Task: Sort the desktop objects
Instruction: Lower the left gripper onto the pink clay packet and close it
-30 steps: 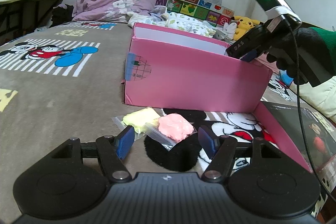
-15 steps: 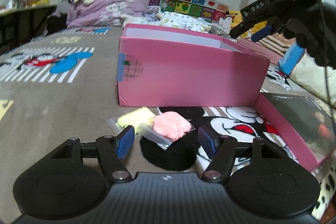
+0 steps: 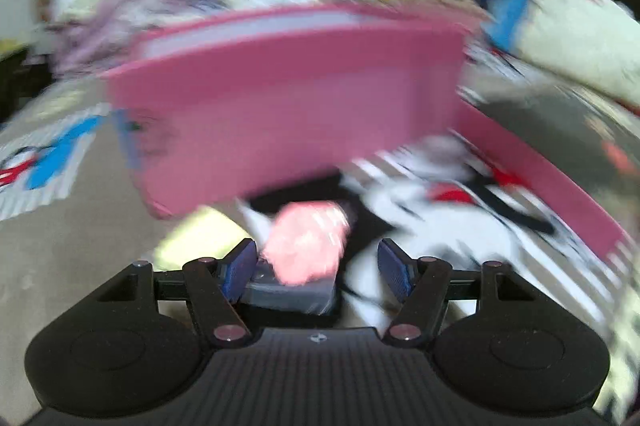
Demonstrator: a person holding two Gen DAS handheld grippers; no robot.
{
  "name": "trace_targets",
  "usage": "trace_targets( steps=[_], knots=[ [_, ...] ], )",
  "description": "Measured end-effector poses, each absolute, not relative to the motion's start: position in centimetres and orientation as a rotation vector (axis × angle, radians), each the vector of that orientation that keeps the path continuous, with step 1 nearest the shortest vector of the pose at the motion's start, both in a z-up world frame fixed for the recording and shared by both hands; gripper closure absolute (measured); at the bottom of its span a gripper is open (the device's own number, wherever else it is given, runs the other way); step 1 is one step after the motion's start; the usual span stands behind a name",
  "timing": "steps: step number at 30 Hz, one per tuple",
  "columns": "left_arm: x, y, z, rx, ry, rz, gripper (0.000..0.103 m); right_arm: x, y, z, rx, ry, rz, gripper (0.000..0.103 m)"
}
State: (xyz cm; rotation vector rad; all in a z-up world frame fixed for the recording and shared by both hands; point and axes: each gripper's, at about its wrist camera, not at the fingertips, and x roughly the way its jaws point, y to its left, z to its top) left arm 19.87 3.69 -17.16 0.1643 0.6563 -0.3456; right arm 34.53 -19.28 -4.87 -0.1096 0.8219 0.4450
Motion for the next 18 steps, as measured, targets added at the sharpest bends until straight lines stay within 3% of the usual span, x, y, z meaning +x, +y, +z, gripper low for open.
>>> trace_targets(
  steps=[4,16,18],
  knots=[
    [19.1,3.8,-16.4,0.147,0.588,-0.296,0.037,34.3,-19.5,-5.3,-0.119,0.833,0.463,0.031],
    [20.9,3.9,-17.9,0.019,0.648,-0.258,0.037,34.2,-18.3,-6.5,-0.161,0.867,0.508,0.031],
    [21.0,4.1,-18.0,0.01,0.648,-0.253,0.043,34.0,-17.9,-6.5,-0.176,0.866,0.524,0.031]
  ],
)
